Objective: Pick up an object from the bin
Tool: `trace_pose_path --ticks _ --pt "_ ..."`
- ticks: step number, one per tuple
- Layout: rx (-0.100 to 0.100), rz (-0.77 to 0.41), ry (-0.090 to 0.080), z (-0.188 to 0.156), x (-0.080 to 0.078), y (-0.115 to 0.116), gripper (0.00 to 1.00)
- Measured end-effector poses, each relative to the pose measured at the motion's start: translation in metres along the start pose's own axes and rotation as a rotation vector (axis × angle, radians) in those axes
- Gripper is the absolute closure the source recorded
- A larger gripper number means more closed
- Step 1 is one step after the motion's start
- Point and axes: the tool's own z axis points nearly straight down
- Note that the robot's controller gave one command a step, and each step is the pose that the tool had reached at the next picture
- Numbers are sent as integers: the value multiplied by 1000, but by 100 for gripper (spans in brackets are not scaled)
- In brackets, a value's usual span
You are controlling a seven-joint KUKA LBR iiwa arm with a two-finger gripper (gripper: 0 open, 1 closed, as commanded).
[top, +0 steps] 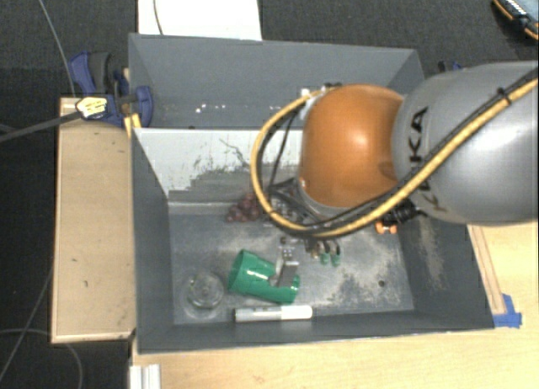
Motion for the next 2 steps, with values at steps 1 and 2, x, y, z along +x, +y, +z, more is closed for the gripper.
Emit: trace_pose_path --ticks 1,2 --pt "0 0 0 0 0 0 0" --pt "-1 127 -3 7 -1 23 0"
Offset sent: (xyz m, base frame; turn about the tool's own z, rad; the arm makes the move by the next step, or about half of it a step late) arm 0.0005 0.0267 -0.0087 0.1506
